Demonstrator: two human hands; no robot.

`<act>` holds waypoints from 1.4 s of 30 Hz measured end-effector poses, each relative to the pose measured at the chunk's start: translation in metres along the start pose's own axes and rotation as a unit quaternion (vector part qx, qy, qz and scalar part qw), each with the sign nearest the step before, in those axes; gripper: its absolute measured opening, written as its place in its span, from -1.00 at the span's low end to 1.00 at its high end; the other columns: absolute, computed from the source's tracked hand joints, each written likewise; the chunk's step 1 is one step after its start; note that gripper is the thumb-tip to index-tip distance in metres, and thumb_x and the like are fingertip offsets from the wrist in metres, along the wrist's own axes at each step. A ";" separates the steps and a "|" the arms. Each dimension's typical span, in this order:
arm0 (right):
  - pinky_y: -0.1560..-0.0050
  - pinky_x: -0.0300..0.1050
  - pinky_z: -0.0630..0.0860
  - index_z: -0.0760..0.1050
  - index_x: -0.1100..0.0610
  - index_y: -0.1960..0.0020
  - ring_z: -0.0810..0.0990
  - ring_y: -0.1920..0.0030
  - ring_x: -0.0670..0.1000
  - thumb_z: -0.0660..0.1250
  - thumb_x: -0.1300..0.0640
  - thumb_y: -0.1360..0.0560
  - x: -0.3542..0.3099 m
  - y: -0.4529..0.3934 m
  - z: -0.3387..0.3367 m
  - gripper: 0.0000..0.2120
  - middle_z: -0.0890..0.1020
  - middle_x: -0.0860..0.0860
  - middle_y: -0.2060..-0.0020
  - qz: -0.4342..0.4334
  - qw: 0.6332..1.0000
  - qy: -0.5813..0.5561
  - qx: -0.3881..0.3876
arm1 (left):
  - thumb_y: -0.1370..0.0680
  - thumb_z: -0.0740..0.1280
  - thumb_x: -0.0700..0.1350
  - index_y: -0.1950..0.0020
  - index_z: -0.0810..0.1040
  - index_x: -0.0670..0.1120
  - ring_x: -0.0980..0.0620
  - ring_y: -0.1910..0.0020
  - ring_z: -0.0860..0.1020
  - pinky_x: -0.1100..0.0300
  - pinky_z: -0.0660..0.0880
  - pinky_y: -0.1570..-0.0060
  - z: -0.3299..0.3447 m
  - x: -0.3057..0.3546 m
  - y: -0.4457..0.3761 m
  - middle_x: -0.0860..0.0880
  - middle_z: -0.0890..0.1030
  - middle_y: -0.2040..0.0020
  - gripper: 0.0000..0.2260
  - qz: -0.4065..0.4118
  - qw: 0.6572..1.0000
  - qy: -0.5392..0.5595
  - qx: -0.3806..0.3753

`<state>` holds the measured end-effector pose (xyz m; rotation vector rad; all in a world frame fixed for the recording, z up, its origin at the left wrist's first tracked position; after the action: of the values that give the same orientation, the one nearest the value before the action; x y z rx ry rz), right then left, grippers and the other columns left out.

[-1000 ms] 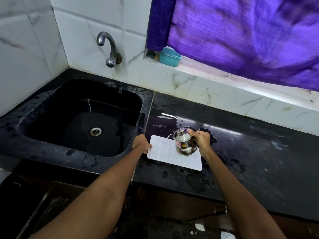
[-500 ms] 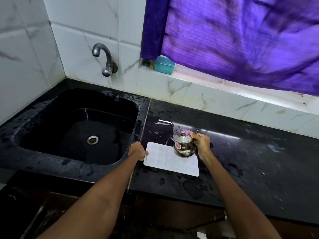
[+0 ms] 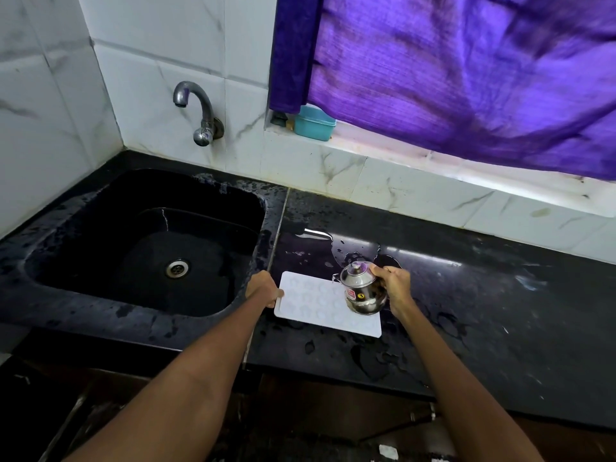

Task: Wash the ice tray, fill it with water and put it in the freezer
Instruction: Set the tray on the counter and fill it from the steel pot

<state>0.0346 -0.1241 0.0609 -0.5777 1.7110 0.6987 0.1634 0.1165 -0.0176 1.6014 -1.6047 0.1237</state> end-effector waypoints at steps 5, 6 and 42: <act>0.55 -0.33 0.22 0.21 0.14 0.49 0.23 0.62 -0.19 0.39 0.31 -0.40 0.000 -0.001 -0.004 -0.57 0.28 -0.16 0.70 -0.003 1.000 0.006 0.003 | -0.41 0.49 -0.14 -0.07 0.61 -0.28 -0.16 0.07 0.69 -0.03 0.65 0.07 0.000 0.001 0.001 -0.21 0.68 -0.02 -0.69 -0.004 1.000 0.000 -0.001; 0.54 -0.32 0.22 0.21 0.14 0.50 0.24 0.62 -0.19 0.39 0.31 -0.40 0.000 -0.001 -0.004 -0.56 0.28 -0.16 0.70 -0.003 1.000 0.005 0.002 | -0.41 0.49 -0.14 -0.07 0.61 -0.28 -0.16 0.06 0.69 -0.02 0.65 0.07 -0.001 0.001 0.001 -0.21 0.68 -0.03 -0.69 -0.002 1.000 -0.001 0.000; 0.55 -0.31 0.17 0.19 0.12 0.50 0.19 0.62 -0.17 0.41 0.30 -0.39 0.000 -0.001 -0.003 -0.55 0.24 -0.16 0.68 -0.014 1.000 0.014 0.001 | -0.45 0.46 -0.14 -0.18 0.55 -0.27 -0.15 -0.09 0.64 0.06 0.61 0.02 -0.005 0.008 0.005 -0.21 0.63 -0.15 -0.65 0.003 0.998 -0.055 0.008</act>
<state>0.0329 -0.1267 0.0617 -0.6108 1.7264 0.6722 0.1624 0.1143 -0.0075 1.6405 -1.6960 0.0532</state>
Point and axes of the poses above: each hand's wrist, its own y-axis away from the middle knuckle, its own z-axis out of the palm, x = y × z, the point moved 3 cm from there along -y, towards the middle knuckle
